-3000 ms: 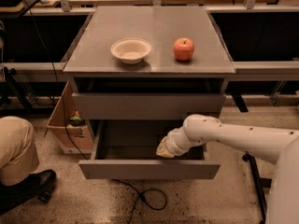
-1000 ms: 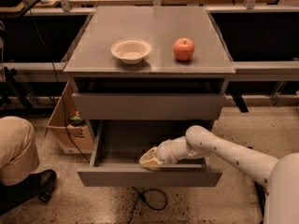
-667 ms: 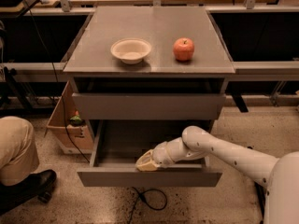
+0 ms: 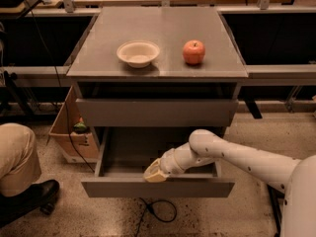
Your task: Open middle drawer
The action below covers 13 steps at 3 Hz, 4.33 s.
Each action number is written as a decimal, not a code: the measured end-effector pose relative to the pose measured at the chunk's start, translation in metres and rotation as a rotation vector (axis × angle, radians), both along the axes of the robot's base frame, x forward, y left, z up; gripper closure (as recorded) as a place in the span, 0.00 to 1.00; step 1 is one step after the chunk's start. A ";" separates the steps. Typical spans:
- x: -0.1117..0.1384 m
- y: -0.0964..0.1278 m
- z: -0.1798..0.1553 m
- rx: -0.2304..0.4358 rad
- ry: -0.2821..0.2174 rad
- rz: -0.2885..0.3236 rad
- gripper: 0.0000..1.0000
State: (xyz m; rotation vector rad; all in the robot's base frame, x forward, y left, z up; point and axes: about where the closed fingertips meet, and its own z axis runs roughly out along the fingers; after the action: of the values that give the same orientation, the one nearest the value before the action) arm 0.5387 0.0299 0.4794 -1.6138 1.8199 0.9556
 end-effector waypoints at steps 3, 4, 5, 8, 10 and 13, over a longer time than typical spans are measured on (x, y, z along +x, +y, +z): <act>0.038 -0.017 -0.013 -0.041 -0.064 -0.051 1.00; 0.036 -0.004 -0.028 -0.001 -0.010 -0.030 1.00; 0.034 0.006 -0.040 0.023 0.026 -0.017 1.00; -0.011 0.005 -0.045 0.032 0.148 0.064 1.00; -0.077 0.006 -0.033 0.077 0.284 0.142 1.00; -0.091 -0.013 -0.009 0.067 0.275 0.137 1.00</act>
Offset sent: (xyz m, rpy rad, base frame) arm 0.0586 -0.0296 -0.0216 -0.0859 -0.1090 -0.0896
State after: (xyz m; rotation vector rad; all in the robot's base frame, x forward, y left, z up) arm 0.4476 0.0166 0.4704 -1.6486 1.8475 1.3437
